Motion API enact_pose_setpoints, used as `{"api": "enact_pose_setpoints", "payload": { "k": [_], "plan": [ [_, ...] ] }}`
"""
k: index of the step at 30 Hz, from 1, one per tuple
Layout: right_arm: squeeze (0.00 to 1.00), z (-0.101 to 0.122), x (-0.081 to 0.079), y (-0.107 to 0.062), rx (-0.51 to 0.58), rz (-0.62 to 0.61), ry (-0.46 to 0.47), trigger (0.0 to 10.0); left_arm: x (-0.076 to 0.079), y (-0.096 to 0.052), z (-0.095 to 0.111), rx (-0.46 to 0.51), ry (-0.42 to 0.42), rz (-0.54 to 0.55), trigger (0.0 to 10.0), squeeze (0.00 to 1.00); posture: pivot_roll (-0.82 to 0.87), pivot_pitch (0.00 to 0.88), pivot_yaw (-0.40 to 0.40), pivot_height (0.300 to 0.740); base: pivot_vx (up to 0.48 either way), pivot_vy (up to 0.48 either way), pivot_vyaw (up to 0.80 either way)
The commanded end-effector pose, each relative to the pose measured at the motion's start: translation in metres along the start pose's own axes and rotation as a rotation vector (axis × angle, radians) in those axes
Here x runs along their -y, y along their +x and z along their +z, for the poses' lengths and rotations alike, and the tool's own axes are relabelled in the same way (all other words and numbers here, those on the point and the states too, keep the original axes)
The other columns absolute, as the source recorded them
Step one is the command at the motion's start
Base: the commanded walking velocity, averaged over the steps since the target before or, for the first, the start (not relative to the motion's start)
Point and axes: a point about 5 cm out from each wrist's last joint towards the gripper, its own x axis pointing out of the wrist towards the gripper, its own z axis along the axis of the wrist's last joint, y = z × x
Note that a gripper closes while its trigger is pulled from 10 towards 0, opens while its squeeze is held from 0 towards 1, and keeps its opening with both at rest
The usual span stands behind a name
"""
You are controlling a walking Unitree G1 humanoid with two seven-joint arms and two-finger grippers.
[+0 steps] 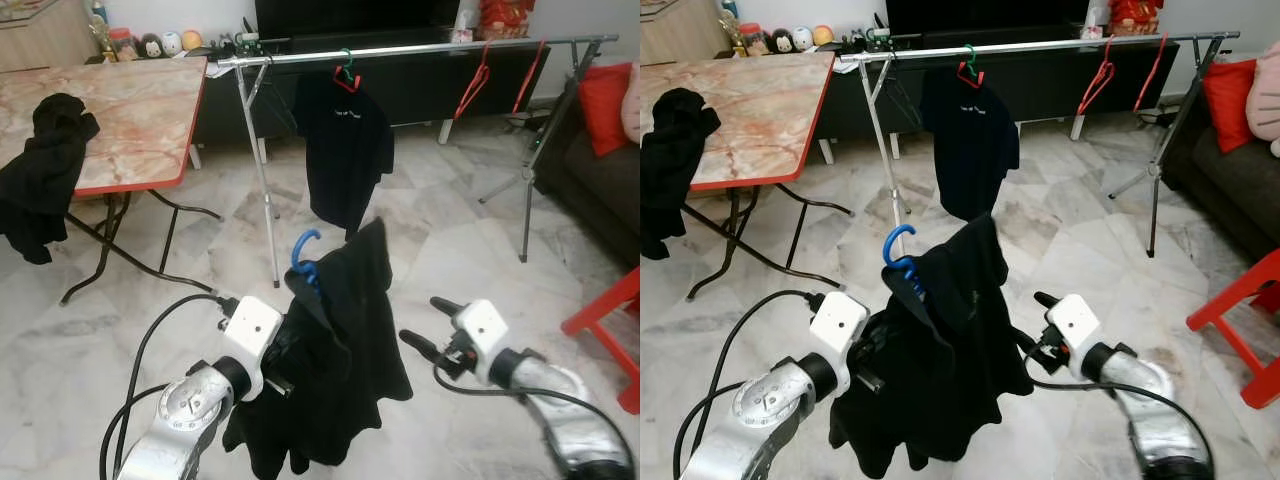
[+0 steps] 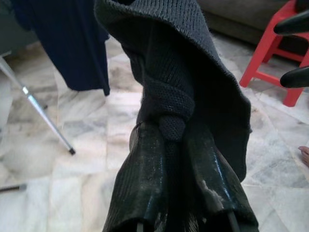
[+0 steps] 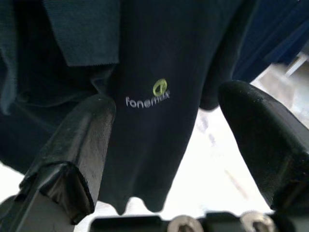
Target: Hang hanger
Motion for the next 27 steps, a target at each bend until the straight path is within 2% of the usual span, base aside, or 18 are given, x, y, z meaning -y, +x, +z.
{"api": "enact_pose_setpoints", "payload": {
  "k": [1,6,7,9,10,12,13,16,20,27],
  "plan": [
    [0.00,0.008,-0.006,-0.001,0.032,0.052,0.001,10.0,0.003,0.004,0.013,0.051,-0.001,-0.040,10.0,0.00,-0.11,0.000,0.005,0.740,0.000,0.000,0.00],
    [0.00,0.012,-0.007,-0.004,0.035,0.067,0.010,10.0,0.004,0.006,0.015,0.057,0.000,-0.054,10.0,0.00,-0.11,0.000,0.005,0.740,0.000,0.000,0.00],
    [1.00,0.015,-0.008,-0.001,0.049,0.086,0.009,10.0,0.009,0.007,0.018,0.068,-0.006,-0.082,10.0,0.00,-0.11,0.000,-0.007,0.740,0.000,0.000,0.00],
    [1.00,0.021,-0.009,0.003,0.072,0.105,-0.001,10.0,0.017,0.007,0.022,0.084,-0.010,-0.129,10.0,0.00,-0.11,0.000,-0.007,0.740,0.000,0.000,0.00],
    [0.39,0.022,-0.011,0.006,0.073,0.107,-0.008,10.0,0.022,0.007,0.025,0.094,-0.013,-0.163,10.0,0.00,-0.11,0.000,-0.010,0.740,0.000,0.000,0.00],
    [0.39,0.021,-0.011,0.007,0.066,0.107,-0.013,10.0,0.023,0.007,0.026,0.098,-0.015,-0.178,10.0,0.00,-0.11,0.000,-0.013,0.740,0.000,0.000,0.00],
    [0.00,0.021,-0.012,0.007,0.058,0.102,-0.023,10.0,0.026,0.006,0.028,0.099,-0.018,-0.203,10.0,0.00,-0.10,0.000,-0.013,0.740,0.000,0.000,0.00],
    [0.00,0.020,-0.015,0.009,0.056,0.115,0.008,10.0,0.032,0.005,0.031,0.100,-0.009,-0.258,10.0,0.00,-0.11,0.000,-0.014,0.740,0.000,0.000,0.00],
    [0.00,0.016,-0.021,0.010,0.033,0.135,-0.005,10.0,0.039,0.006,0.037,0.112,-0.014,-0.317,10.0,0.00,-0.10,0.000,-0.016,0.740,0.000,0.000,0.00],
    [0.00,0.007,-0.021,0.010,-0.012,0.113,-0.011,10.0,0.039,0.008,0.042,0.118,-0.014,-0.324,10.0,0.00,-0.10,0.000,-0.018,0.740,0.000,0.000,0.00]
  ]
}}
